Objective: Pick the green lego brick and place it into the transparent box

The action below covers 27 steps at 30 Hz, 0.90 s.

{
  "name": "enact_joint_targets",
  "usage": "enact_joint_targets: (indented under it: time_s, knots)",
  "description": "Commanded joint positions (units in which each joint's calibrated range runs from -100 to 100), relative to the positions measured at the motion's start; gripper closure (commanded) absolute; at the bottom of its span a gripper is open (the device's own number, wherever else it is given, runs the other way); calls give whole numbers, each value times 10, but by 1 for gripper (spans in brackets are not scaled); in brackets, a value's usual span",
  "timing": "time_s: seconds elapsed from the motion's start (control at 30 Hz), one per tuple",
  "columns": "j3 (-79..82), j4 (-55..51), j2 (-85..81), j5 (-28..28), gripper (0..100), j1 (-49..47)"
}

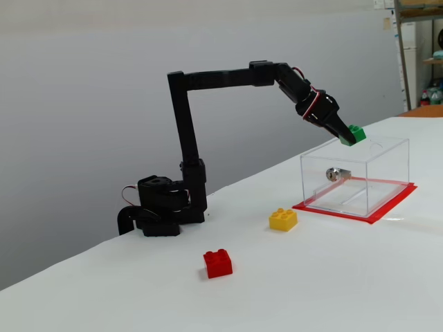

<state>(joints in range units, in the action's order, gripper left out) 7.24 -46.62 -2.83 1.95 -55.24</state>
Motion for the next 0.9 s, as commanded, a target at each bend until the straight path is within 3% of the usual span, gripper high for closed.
enact_joint_targets:
  time_s: [0.0,0.23,0.87]
  knots:
    - [-27,7,-3,-2,94,0]
    - [-26,7,-3,-2,73,-2]
    - [-26,-2,-13,-1,72,6]
